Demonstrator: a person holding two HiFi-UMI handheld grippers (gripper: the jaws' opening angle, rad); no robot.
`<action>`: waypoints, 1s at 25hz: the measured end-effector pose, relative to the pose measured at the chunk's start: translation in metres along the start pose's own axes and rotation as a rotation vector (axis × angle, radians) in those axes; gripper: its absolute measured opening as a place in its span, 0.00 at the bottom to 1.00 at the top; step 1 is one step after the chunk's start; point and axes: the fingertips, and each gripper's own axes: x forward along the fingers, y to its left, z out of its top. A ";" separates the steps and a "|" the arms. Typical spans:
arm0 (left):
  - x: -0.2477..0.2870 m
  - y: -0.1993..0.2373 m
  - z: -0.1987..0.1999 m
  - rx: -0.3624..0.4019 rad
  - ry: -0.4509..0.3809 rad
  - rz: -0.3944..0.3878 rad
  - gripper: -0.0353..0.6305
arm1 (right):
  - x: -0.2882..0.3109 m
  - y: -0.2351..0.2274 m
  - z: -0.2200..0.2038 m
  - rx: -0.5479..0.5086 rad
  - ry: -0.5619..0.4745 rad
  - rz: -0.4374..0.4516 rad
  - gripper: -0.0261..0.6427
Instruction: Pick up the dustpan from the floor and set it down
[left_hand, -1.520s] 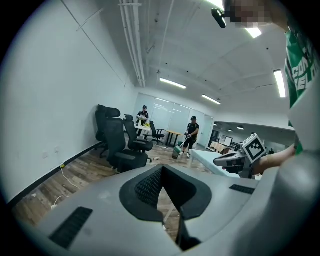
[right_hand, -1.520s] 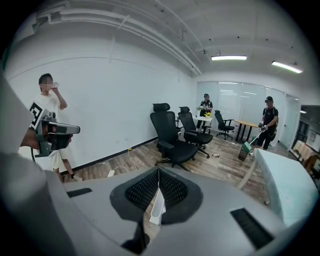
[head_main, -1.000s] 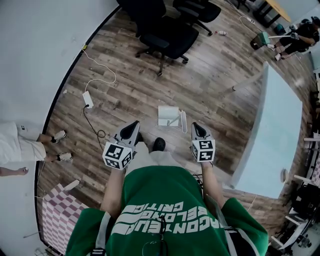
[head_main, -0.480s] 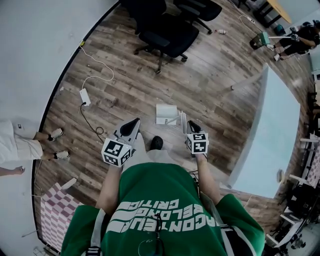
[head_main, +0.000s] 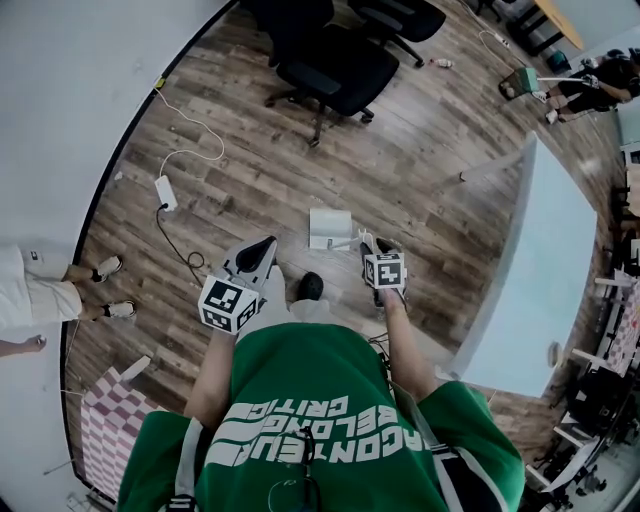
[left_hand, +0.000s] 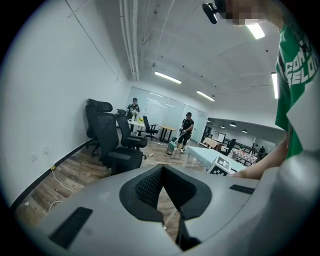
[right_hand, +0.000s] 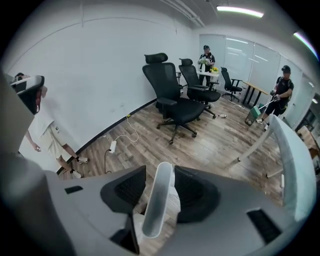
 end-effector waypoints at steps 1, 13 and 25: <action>0.000 0.003 0.001 0.000 0.001 0.000 0.04 | 0.006 -0.001 -0.001 0.005 0.023 -0.004 0.29; -0.005 0.031 0.005 -0.020 0.009 0.053 0.04 | 0.083 -0.012 -0.031 -0.023 0.367 -0.044 0.35; -0.021 0.049 0.002 -0.044 -0.001 0.124 0.04 | 0.111 -0.017 -0.038 0.026 0.494 -0.086 0.35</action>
